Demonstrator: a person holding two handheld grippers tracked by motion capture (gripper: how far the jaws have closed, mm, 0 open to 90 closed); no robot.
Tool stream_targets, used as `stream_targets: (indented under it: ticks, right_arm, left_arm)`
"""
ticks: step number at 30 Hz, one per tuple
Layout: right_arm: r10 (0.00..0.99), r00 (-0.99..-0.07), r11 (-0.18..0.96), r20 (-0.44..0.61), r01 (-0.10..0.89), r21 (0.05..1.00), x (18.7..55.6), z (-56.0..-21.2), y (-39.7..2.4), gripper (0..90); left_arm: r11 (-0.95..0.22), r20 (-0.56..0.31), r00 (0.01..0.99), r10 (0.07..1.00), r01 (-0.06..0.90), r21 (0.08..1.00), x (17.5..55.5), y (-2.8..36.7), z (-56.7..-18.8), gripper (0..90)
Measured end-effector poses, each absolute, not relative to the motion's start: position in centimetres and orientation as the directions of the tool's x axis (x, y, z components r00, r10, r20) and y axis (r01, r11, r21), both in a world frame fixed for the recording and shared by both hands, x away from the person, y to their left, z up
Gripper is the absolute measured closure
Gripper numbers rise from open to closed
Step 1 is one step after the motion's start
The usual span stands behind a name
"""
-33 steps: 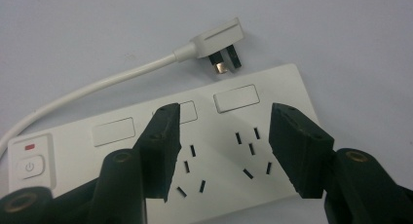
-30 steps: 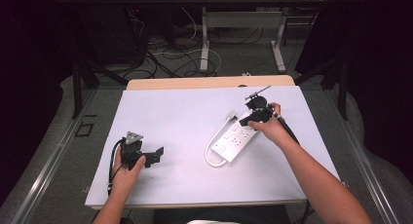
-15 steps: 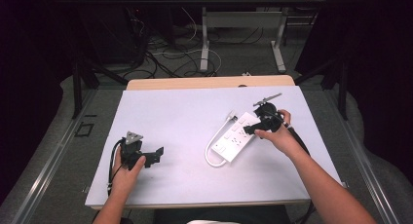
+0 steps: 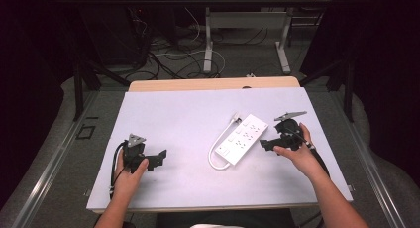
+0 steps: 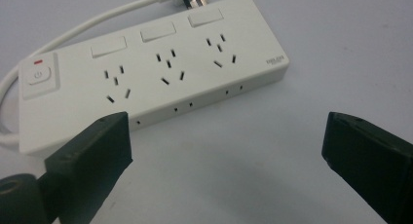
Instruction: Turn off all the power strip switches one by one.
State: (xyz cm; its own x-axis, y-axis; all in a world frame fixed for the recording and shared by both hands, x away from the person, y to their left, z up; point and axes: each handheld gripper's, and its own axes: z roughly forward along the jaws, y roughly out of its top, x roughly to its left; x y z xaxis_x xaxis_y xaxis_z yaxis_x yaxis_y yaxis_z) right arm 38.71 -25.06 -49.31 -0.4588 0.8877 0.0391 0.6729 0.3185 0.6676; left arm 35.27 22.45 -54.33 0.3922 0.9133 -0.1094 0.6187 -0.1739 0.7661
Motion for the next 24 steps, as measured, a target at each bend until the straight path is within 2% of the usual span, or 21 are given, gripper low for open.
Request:
stream_targets:
  ticks: [3, 14, 24]
  right_arm:
    - [0.900, -0.435, 0.296, 0.043, 0.680, 0.670, 37.9, -50.0, -26.0, 0.0]
    - [0.938, -0.342, 0.219, 0.049, 0.699, 0.681, 35.9, -51.9, -29.6, 0.0]
    - [0.950, -0.302, 0.156, 0.085, 0.690, 0.707, 35.3, -53.5, -31.2, 0.0]
  left_arm:
    - [-0.171, -0.109, 0.391, 0.914, 0.614, 0.771, 35.2, 22.4, -54.3, 0.4]
    - [-0.171, -0.119, 0.394, 0.912, 0.625, 0.762, 35.3, 22.3, -54.3, 0.3]
    - [-0.168, -0.123, 0.394, 0.911, 0.628, 0.760, 35.3, 22.2, -54.3, 0.3]
